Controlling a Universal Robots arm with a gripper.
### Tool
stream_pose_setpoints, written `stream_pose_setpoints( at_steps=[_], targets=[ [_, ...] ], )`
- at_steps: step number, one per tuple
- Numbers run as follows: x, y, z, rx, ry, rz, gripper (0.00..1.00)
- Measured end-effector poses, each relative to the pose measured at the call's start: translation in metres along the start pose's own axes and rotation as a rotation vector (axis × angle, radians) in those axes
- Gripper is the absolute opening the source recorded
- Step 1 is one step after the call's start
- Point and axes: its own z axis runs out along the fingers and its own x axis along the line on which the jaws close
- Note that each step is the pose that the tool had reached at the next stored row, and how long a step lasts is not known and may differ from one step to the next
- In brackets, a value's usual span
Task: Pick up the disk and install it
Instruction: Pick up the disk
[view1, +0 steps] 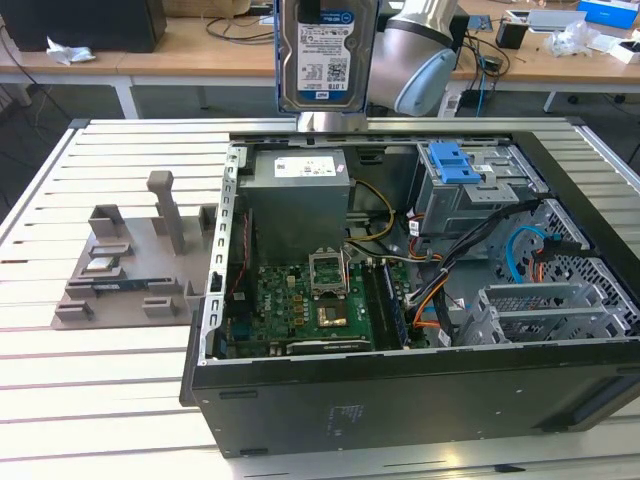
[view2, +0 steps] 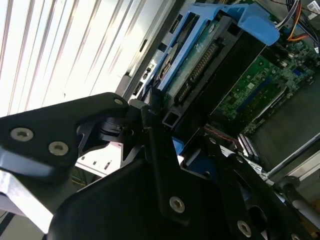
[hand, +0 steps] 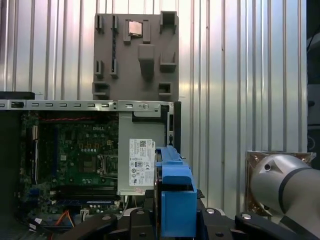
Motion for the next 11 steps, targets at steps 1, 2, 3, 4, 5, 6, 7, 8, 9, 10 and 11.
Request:
stream_pose_setpoints(
  at_steps=[1, 2, 3, 4, 5, 6, 7, 8, 9, 10, 11],
  targets=[
    [0.0016, 0.0, 0.0, 0.0001, -0.0001, 0.0, 0.37],
    [0.0038, 0.0001, -0.0001, 0.0, 0.0001, 0.0, 0.37],
    [0.0049, 0.0001, -0.0001, 0.0, 0.0, 0.0, 0.37],
    [0.0059, 0.0001, -0.0001, 0.0, 0.0, 0.0, 0.37],
    [0.0074, 0.0001, -0.0001, 0.0001, 0.0, 0.0, 0.37],
    [0.009, 0.0001, -0.0002, 0.0, 0.0001, 0.0, 0.37],
    [0.0105, 0.0002, -0.0002, 0.0, 0.0001, 0.0, 0.37],
    [0.0119, 0.0002, -0.0002, 0.0, 0.0, 0.0, 0.37],
    [0.013, 0.0002, -0.0002, 0.0, 0.0, 0.0, 0.37],
    [0.014, 0.0002, -0.0002, 0.0, 0.0, 0.0, 0.37],
    [0.0153, 0.0002, -0.0002, 0.0001, 0.0001, 0.0, 0.37]
  ],
)
